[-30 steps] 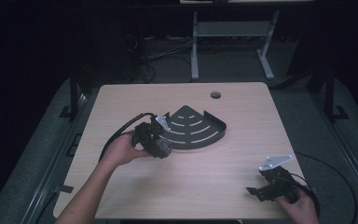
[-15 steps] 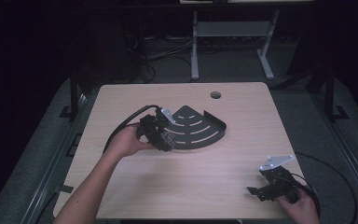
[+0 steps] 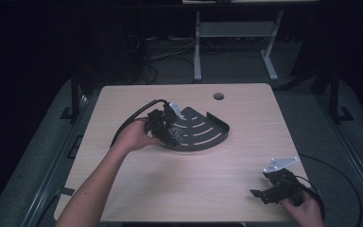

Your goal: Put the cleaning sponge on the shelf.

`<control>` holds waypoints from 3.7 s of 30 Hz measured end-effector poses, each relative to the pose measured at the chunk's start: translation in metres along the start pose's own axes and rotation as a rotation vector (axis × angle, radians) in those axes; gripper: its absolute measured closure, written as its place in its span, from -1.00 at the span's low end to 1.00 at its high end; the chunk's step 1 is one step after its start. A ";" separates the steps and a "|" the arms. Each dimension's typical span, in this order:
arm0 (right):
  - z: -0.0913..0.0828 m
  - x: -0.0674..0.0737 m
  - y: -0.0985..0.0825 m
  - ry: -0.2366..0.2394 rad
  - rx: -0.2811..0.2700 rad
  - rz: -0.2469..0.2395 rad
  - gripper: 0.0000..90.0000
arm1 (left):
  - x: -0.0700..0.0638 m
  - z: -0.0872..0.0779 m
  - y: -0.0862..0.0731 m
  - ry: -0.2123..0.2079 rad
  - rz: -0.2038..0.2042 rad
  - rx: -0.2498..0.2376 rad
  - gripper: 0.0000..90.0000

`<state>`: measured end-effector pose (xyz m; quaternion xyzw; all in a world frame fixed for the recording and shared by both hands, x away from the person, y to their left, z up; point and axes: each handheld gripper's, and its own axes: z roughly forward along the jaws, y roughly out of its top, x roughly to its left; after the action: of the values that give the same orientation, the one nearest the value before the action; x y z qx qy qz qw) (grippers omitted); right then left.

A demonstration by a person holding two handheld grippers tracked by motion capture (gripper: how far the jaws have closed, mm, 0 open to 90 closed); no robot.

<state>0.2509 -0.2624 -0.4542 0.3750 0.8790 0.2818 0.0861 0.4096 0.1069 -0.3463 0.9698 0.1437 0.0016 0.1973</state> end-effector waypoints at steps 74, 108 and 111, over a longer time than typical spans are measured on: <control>0.002 -0.002 -0.001 0.017 -0.003 0.004 -0.67 | 0.070 0.071 0.023 -0.028 -0.114 0.040 -0.26; 0.001 -0.003 -0.003 0.022 -0.005 0.011 -0.67 | 0.081 0.090 0.018 -0.035 -0.165 0.072 -0.28; 0.001 -0.003 -0.003 0.021 -0.005 0.009 -0.67 | 0.081 0.088 0.018 -0.034 -0.164 0.071 -0.30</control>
<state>0.2518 -0.2656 -0.4570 0.3759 0.8774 0.2883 0.0762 0.4976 0.0796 -0.4252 0.9609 0.2194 -0.0361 0.1648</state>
